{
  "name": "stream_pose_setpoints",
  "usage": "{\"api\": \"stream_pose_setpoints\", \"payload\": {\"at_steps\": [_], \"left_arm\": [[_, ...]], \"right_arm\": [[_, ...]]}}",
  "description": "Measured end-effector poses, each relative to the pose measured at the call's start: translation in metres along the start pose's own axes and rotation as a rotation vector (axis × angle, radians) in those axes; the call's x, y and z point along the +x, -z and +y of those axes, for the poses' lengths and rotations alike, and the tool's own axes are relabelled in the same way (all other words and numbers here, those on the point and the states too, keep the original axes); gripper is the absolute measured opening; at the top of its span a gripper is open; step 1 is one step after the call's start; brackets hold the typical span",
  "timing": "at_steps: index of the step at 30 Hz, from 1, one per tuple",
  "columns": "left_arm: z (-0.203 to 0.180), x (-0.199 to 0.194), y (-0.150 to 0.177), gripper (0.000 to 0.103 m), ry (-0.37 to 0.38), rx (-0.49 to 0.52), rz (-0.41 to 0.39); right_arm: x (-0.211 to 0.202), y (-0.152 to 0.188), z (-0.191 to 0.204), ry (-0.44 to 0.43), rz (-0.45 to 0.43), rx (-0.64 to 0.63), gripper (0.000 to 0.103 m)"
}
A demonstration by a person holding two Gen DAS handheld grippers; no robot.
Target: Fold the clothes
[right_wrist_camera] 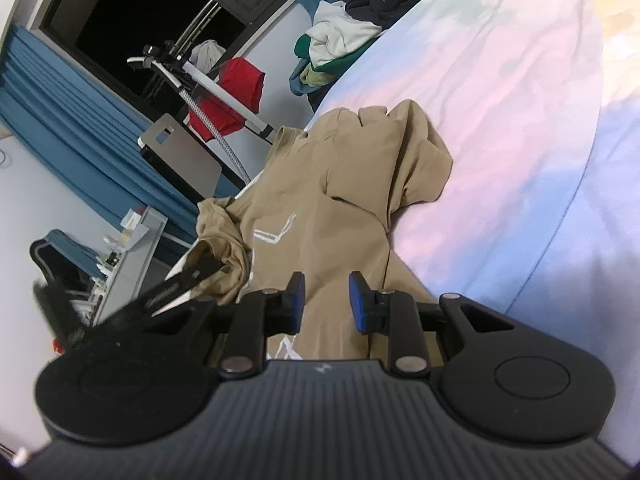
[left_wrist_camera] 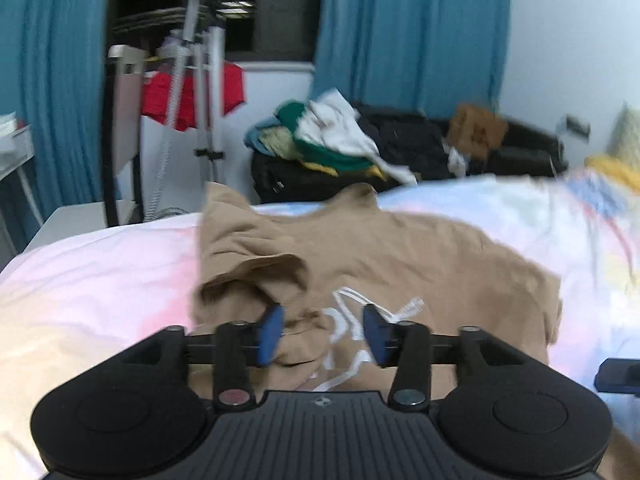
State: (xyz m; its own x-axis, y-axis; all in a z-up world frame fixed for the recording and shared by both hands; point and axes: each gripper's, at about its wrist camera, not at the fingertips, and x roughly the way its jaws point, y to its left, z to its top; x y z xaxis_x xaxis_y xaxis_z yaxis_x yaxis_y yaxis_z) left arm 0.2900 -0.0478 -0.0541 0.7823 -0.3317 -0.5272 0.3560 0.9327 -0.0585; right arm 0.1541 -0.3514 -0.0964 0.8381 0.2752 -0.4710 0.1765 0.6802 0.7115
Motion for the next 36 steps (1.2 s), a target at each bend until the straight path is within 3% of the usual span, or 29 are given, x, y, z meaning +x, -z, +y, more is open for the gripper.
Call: {"api": "stream_pose_setpoints", "payload": {"at_steps": [3, 6, 11, 13, 15, 19, 23, 28, 33, 35, 36], "left_arm": [[0.033, -0.015, 0.002, 0.056, -0.043, -0.085, -0.045], [0.059, -0.008, 0.004, 0.056, -0.105, -0.117, -0.034], [0.074, 0.01, 0.001, 0.054, -0.087, -0.19, -0.022], [0.077, 0.018, 0.0, 0.046, -0.067, -0.24, -0.013], [0.081, 0.027, -0.003, 0.003, -0.042, -0.321, -0.002], [0.098, 0.003, -0.007, 0.001, -0.063, -0.394, -0.072], [0.146, -0.039, -0.021, 0.0, -0.086, -0.538, -0.168], [0.211, -0.069, -0.036, 0.0, -0.257, -0.579, -0.171], [0.261, -0.05, -0.029, 0.0, -0.479, -0.619, -0.089], [0.277, -0.038, -0.016, 0.001, -0.531, -0.665, -0.053], [0.284, -0.038, -0.007, 0.001, -0.522, -0.697, -0.053]], "right_arm": [[-0.002, -0.002, 0.0, -0.007, -0.007, 0.015, 0.028], [0.0, -0.002, -0.001, -0.004, -0.006, 0.02, 0.028], [0.004, -0.001, -0.002, 0.007, 0.003, 0.018, 0.028], [0.007, 0.0, -0.002, 0.011, 0.008, 0.007, 0.028], [0.011, 0.002, -0.002, 0.02, 0.014, -0.003, 0.028], [0.02, 0.004, -0.004, 0.028, 0.032, 0.001, 0.028], [0.02, 0.005, -0.001, 0.044, 0.023, -0.023, 0.028], [0.018, 0.007, 0.003, 0.065, 0.013, -0.05, 0.028], [0.021, 0.01, 0.006, 0.088, 0.017, -0.085, 0.028], [0.025, 0.011, 0.006, 0.097, 0.022, -0.093, 0.028], [0.027, 0.011, 0.006, 0.102, 0.025, -0.094, 0.028]]}}
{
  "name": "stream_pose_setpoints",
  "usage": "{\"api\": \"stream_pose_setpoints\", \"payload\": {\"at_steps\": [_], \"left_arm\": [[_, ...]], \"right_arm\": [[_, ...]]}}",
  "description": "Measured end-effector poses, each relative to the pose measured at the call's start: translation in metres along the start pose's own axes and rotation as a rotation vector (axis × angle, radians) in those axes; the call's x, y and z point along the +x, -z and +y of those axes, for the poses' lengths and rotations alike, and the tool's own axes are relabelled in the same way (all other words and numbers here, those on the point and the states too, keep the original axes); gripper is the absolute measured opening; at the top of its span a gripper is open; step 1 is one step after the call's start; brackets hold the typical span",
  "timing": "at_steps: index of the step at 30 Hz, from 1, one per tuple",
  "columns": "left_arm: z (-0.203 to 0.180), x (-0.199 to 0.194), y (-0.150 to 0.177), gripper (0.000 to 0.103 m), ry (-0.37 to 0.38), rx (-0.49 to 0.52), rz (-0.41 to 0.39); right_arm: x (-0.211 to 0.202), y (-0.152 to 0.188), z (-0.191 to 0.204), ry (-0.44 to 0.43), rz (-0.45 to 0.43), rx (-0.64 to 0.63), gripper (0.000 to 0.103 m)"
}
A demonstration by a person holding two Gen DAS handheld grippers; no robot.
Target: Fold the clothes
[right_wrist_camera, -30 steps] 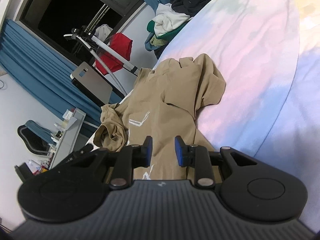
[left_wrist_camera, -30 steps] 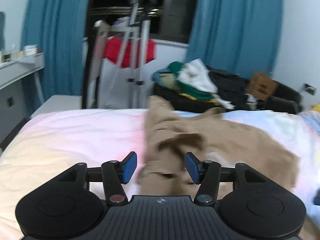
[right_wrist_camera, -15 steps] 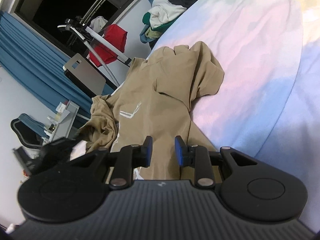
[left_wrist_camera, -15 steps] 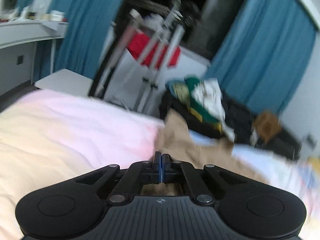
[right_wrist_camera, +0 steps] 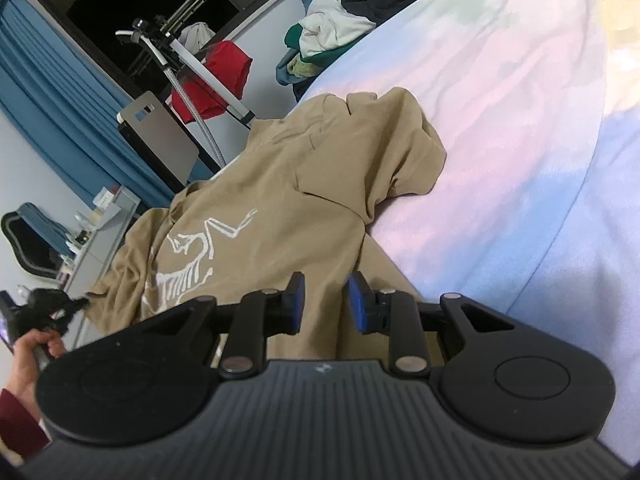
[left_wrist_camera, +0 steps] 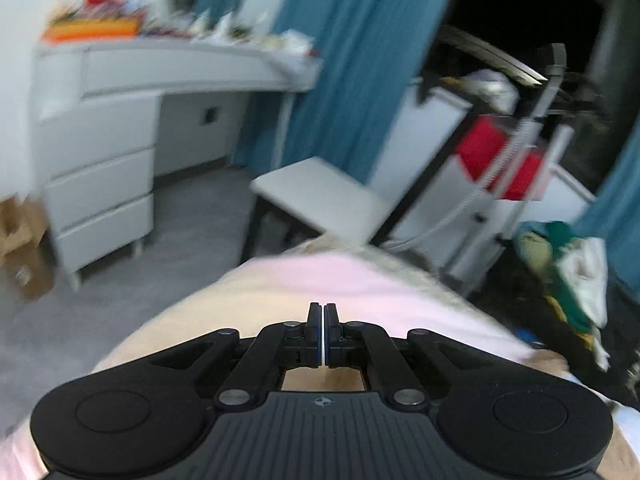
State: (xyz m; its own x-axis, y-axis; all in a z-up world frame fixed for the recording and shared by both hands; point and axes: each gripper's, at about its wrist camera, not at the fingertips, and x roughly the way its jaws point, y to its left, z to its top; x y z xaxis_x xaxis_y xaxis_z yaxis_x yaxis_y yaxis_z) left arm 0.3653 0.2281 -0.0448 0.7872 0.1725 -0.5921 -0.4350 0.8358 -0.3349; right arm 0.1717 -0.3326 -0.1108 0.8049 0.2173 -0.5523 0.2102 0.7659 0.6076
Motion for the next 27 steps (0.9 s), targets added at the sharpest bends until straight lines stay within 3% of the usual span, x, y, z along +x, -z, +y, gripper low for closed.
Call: {"api": "stream_pose_setpoints", "payload": {"at_steps": [2, 5, 7, 8, 12, 15, 20, 22, 23, 24, 25, 27], "left_arm": [[0.018, 0.006, 0.007, 0.006, 0.053, -0.049, 0.022], [0.03, 0.004, 0.018, 0.015, 0.123, -0.028, 0.054], [0.031, -0.008, 0.021, 0.022, 0.209, -0.016, 0.044], [0.03, -0.015, 0.022, 0.032, 0.256, 0.004, 0.034], [0.006, -0.032, 0.034, 0.042, 0.396, 0.228, 0.048], [-0.014, -0.029, 0.048, 0.044, 0.422, 0.367, 0.114], [-0.033, -0.027, 0.069, 0.048, 0.484, 0.434, 0.206], [-0.033, -0.028, 0.078, 0.045, 0.48, 0.453, 0.222], [-0.033, -0.029, 0.083, 0.036, 0.471, 0.469, 0.225], [-0.034, -0.031, 0.087, 0.009, 0.459, 0.485, 0.226], [-0.037, -0.032, 0.089, 0.001, 0.439, 0.495, 0.222], [-0.032, -0.039, 0.09, 0.001, 0.427, 0.459, 0.197]], "right_arm": [[0.003, 0.0, 0.001, 0.004, 0.004, -0.001, 0.028], [0.005, 0.0, 0.001, 0.003, 0.008, -0.001, 0.028], [0.006, 0.0, 0.001, -0.003, 0.01, 0.0, 0.028], [0.007, 0.0, 0.002, -0.005, 0.012, 0.0, 0.028], [0.005, 0.001, 0.005, -0.018, 0.018, -0.009, 0.028], [0.004, 0.001, 0.004, -0.022, 0.019, -0.008, 0.028], [0.004, 0.003, 0.006, -0.028, 0.024, -0.01, 0.028], [0.005, 0.003, 0.006, -0.033, 0.029, -0.011, 0.028], [0.006, 0.003, 0.007, -0.036, 0.03, -0.012, 0.028], [0.006, 0.003, 0.007, -0.037, 0.031, -0.014, 0.028], [0.005, 0.003, 0.007, -0.039, 0.031, -0.015, 0.028], [0.005, 0.004, 0.007, -0.04, 0.03, -0.017, 0.028]]}}
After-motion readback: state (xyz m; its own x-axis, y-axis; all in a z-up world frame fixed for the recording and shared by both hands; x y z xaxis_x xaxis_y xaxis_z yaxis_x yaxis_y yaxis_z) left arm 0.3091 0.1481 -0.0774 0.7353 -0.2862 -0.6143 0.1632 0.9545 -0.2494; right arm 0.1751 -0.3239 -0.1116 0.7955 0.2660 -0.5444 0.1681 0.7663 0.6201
